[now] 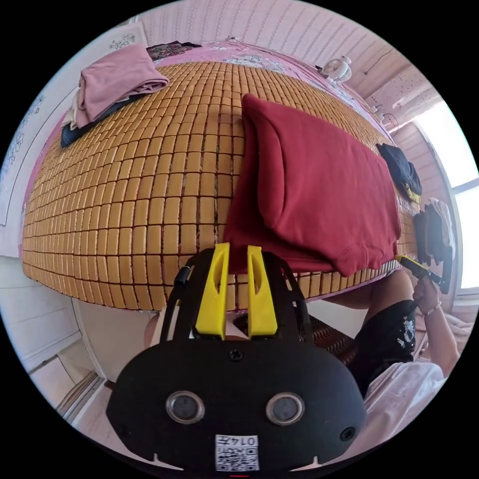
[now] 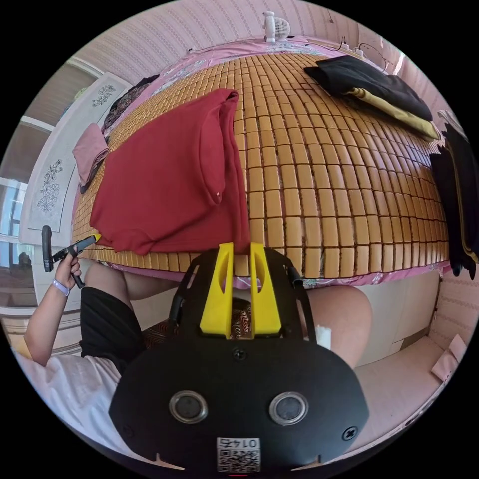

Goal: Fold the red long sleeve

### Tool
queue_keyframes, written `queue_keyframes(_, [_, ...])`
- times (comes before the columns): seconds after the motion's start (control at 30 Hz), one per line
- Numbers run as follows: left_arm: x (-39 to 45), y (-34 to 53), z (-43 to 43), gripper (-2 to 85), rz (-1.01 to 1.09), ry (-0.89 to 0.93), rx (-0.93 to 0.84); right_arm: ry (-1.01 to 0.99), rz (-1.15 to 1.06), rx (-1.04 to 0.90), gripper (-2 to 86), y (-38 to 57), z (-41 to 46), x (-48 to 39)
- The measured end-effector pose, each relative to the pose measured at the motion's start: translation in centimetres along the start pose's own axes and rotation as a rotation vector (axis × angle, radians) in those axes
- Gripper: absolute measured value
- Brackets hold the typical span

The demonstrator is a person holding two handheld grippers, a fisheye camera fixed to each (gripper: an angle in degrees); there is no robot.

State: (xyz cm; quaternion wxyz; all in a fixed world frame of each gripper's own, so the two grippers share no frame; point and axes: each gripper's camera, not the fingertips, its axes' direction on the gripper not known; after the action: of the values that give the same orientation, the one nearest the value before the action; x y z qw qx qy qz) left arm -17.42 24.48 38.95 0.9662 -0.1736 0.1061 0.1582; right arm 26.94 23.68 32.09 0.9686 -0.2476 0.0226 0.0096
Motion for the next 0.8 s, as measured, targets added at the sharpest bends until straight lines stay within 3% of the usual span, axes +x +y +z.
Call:
queue_keyframes(0.17, [3.1, 0.9, 0.9, -0.5, 0.264, -0.168, -0.095, -0.054, -0.067, 0.006, 3.4, -0.2, -1.5, -2.3])
queue_keyframes(0.33, [2.2, 4.8, 0.8, -0.9, 0.314, -0.061, -0.136, -0.113, -0.149, -0.016, 4.1, 1.0, -3.4, -5.8])
queue_keyframes(0.43, [0.6, 7.0, -0.2, -0.8, 0.250, 0.018, -0.084, -0.018, -0.204, -0.026, 5.3, 0.9, -4.4, -8.2])
queue_keyframes(0.6, [-0.4, 10.6, -3.7, -1.0, 0.151, -0.078, 0.075, 0.196, -0.320, 0.092, 2.6, -2.4, -6.7, -14.0])
queue_keyframes(0.7, [3.1, 11.2, -3.8, -1.0, 0.222, -0.035, 0.169, 0.141, -0.542, 0.084, 1.0, -7.0, -5.2, -21.5])
queue_keyframes(0.8, [8.3, 10.1, -1.1, -1.0, 0.320, 0.163, 0.218, 0.083, -0.721, -0.001, 0.0, -13.1, -2.1, -30.3])
